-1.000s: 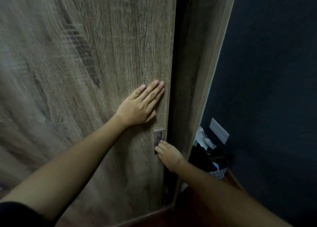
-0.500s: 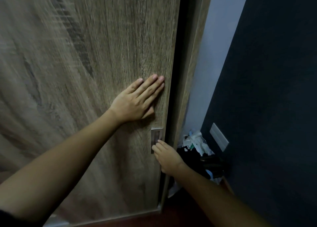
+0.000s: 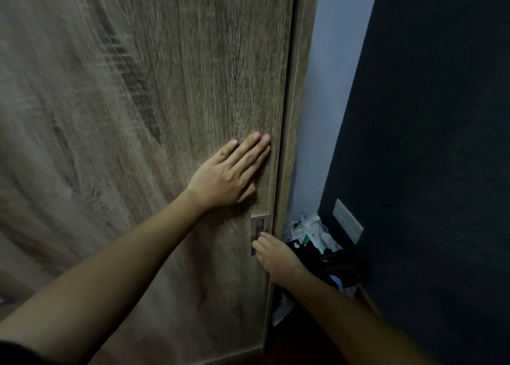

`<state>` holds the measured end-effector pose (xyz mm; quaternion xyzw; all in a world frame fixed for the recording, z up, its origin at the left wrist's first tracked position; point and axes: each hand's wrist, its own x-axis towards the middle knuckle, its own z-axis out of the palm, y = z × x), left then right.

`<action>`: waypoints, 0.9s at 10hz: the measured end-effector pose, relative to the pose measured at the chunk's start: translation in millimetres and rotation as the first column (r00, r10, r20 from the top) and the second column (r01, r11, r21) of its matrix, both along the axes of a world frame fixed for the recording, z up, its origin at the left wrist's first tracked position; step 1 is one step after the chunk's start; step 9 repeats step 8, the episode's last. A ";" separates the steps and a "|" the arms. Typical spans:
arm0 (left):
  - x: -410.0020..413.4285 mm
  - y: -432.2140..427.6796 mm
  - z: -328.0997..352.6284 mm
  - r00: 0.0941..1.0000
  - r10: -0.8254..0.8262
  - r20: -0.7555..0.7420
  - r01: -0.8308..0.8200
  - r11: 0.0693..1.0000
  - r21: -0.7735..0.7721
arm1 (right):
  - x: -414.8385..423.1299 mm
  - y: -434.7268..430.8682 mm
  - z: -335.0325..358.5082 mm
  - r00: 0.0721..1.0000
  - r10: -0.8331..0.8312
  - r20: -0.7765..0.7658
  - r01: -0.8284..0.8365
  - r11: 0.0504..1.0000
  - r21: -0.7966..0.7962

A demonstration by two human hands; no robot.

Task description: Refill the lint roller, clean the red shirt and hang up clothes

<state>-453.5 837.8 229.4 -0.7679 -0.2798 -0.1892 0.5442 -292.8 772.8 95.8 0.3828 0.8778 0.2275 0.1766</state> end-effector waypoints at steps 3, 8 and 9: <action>2.0 -6.2 0.5 0.998 0.053 0.023 -0.050 0.994 -0.099 | -6.2 -25.6 11.5 0.983 -0.141 -0.118 0.122 0.981 -0.153; 118.5 -101.6 5.0 0.985 0.115 0.126 0.040 0.559 -0.828 | 134.6 -126.4 123.4 0.433 -0.742 -0.512 0.797 0.581 -0.168; 118.5 -101.6 5.0 0.985 0.115 0.126 0.040 0.559 -0.828 | 134.6 -126.4 123.4 0.433 -0.742 -0.512 0.797 0.581 -0.168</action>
